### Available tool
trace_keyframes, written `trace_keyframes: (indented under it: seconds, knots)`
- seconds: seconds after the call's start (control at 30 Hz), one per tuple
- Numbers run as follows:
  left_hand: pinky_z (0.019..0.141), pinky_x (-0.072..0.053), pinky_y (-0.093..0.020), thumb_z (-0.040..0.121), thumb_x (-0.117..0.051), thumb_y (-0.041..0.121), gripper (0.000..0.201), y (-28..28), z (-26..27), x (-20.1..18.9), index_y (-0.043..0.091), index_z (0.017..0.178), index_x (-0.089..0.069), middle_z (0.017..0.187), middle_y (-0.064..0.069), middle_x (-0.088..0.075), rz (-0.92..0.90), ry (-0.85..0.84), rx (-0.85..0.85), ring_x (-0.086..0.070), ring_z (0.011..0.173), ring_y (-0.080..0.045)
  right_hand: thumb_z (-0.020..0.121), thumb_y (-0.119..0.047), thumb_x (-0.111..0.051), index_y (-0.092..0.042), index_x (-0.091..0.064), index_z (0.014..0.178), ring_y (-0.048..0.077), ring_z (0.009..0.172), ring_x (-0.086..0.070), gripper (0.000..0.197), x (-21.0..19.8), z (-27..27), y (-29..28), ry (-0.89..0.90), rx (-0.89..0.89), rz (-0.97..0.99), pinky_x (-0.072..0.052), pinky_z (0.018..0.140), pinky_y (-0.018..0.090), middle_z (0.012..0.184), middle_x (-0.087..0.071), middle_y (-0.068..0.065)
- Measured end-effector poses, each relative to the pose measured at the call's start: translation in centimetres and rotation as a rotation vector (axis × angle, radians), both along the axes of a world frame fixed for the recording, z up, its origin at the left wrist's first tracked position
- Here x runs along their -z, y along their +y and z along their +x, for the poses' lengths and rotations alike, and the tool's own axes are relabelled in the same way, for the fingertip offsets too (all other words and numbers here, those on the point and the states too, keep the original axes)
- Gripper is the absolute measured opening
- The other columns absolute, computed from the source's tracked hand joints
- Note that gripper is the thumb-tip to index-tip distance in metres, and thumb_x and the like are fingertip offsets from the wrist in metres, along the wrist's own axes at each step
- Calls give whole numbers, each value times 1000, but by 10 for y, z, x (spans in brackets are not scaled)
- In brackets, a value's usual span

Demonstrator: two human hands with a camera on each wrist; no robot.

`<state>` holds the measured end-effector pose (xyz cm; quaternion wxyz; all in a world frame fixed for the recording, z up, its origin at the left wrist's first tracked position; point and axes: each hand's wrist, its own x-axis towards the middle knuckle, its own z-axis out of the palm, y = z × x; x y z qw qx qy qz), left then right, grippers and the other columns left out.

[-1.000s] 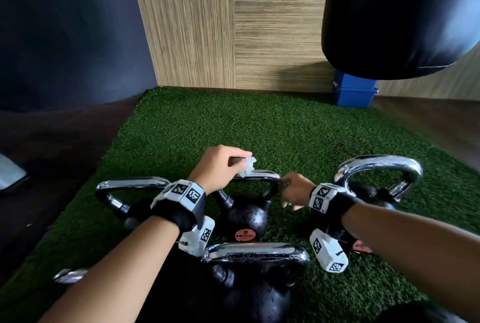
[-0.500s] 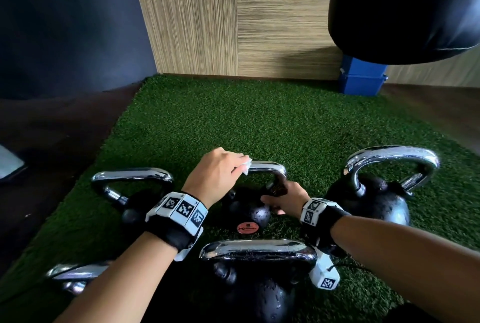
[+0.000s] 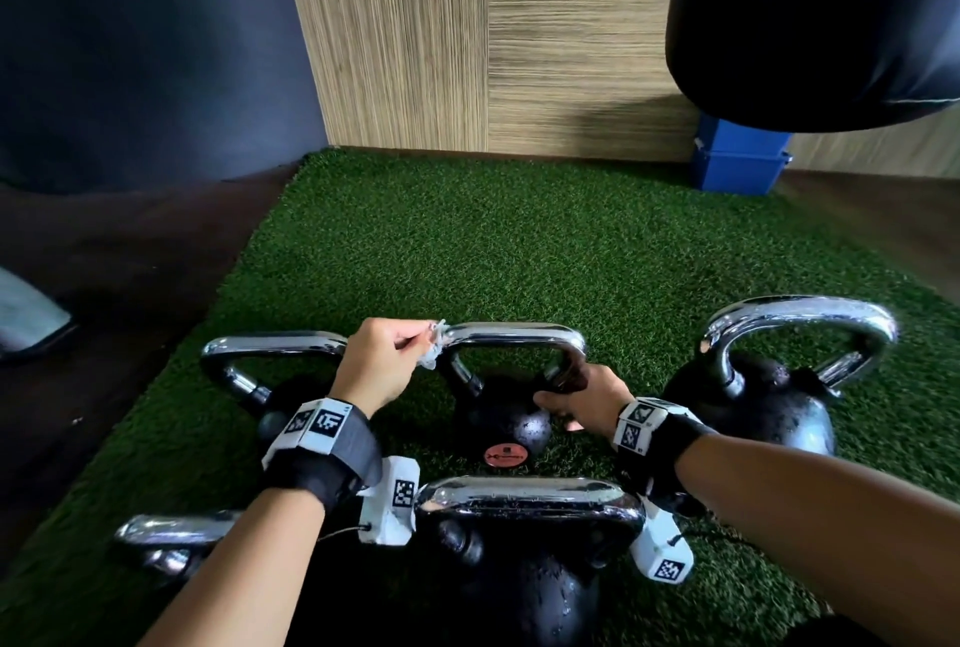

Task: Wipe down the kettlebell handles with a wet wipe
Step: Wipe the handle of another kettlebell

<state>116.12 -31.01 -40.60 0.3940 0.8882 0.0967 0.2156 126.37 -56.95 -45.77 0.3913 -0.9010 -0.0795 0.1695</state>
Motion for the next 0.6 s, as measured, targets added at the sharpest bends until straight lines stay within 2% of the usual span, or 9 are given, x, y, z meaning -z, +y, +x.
trace_keyframes:
  seconds: [0.07, 0.13, 0.17, 0.23, 0.37, 0.47, 0.6]
  knots:
    - [93, -56, -26, 95, -71, 16, 24, 2, 2, 8, 9, 117, -76, 113, -2, -77, -108, -10, 16, -72, 103, -8, 71, -47, -86, -28, -68, 81, 9, 66, -71, 28, -1, 0, -1, 0, -6, -3, -53, 54, 21, 77, -74, -7]
    - [92, -59, -32, 95, -70, 13, 26, 3, 2, 18, 5, 120, -73, 104, -3, -79, -313, 21, 18, -73, 95, -10, 71, -44, -87, -25, -71, 83, 15, 70, -73, 28, -1, 0, 0, 15, 1, 18, -61, 64, 29, 78, -76, -3]
    - [87, -61, -30, 95, -69, 10, 26, 3, 2, 22, 2, 120, -72, 98, -2, -79, -410, 40, 16, -74, 89, -8, 71, -43, -88, -22, -72, 86, 19, 73, -74, 29, -1, 0, 1, 23, 1, 27, -63, 70, 35, 80, -77, 0]
    - [75, -61, -19, 95, -66, 4, 26, 1, 2, 30, -4, 121, -70, 95, 0, -78, -550, 50, 25, -73, 79, -2, 71, -40, -88, -18, -74, 90, 23, 77, -76, 32, -1, 0, 1, 35, -6, 34, -63, 77, 44, 83, -78, 3]
    - [70, -58, -13, 94, -65, -2, 28, -2, -1, 41, 2, 122, -67, 87, 12, -78, -613, -34, 44, -72, 76, 2, 72, -37, -88, -16, -73, 91, 23, 77, -76, 32, -1, 1, 0, 40, -27, 35, -63, 77, 44, 84, -77, 4]
    - [70, -59, -15, 94, -64, -6, 28, -10, -2, 53, -2, 122, -67, 88, 6, -76, -634, 3, 20, -73, 74, -2, 74, -32, -88, -11, -72, 99, 29, 83, -75, 36, -3, 1, 0, 53, -21, 63, -62, 80, 48, 90, -77, 8]
    - [68, -60, -16, 92, -68, -4, 22, -17, -2, 65, -2, 114, -74, 88, 1, -79, -673, 69, -2, -76, 73, -8, 77, -24, -86, -20, -65, 111, 36, 90, -74, 40, -10, 1, 0, 73, -92, 103, -60, 83, 53, 100, -76, 9]
